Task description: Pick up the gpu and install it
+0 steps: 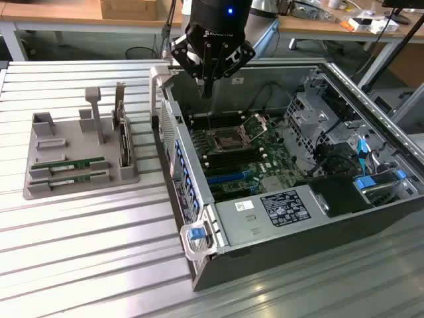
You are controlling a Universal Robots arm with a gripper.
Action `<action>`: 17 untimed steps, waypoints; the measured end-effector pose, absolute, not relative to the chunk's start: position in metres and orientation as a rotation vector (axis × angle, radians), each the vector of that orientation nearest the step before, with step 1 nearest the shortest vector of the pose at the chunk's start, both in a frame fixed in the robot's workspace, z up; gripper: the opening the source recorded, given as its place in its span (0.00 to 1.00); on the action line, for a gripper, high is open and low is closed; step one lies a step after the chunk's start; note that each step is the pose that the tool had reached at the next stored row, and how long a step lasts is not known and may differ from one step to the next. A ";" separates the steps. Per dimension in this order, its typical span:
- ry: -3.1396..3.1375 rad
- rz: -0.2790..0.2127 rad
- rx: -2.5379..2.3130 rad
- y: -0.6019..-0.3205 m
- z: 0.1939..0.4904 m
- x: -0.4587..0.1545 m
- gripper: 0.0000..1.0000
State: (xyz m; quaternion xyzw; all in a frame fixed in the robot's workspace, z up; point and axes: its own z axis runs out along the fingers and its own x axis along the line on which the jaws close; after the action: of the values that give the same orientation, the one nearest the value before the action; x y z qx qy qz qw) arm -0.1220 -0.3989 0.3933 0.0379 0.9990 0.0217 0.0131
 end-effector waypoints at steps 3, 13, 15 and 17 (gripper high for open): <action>3.112 0.068 0.118 -0.399 0.393 -0.125 0.10; 3.112 0.068 0.118 -0.399 0.393 -0.127 0.10; 3.113 0.068 0.118 -0.399 0.393 -0.129 0.10; 3.113 0.068 0.118 -0.399 0.393 -0.130 0.10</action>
State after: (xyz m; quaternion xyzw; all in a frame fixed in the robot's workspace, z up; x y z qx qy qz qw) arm -0.1297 -0.3989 0.3933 0.0378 0.9990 0.0217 0.0130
